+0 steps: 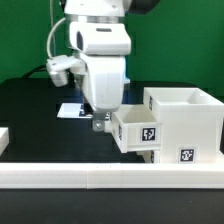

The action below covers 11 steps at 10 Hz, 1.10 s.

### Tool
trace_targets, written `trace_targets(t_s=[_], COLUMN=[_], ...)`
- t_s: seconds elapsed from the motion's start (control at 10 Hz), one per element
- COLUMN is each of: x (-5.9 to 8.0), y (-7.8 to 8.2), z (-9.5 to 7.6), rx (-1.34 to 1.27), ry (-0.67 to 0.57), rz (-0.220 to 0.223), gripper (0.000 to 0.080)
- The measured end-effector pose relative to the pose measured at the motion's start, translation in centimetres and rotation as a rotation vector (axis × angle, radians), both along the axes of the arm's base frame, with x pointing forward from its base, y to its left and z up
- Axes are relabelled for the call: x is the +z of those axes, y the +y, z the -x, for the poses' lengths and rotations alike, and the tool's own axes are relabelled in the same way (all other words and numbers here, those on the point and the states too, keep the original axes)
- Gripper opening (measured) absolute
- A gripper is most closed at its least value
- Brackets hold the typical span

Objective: Assemble drawer

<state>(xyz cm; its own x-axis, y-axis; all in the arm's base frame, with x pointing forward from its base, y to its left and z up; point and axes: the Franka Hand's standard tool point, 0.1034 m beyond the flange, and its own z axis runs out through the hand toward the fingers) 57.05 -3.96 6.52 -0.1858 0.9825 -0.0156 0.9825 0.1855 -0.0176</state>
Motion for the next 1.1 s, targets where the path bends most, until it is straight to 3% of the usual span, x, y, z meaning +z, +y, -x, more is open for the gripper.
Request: trace_targets(t_s=[0.3, 0.7, 1.1], x=[-1.2, -1.3, -0.5], y=[2.7, 5.1, 5.7], z=[1.3, 1.5, 1.0], rx=[-0.050, -0.054, -0.061], ry=[0.012, 0.015, 0.036], rz=[-0.006, -0.010, 0.004], gripper=[0.0649, 0.0649, 0.0649])
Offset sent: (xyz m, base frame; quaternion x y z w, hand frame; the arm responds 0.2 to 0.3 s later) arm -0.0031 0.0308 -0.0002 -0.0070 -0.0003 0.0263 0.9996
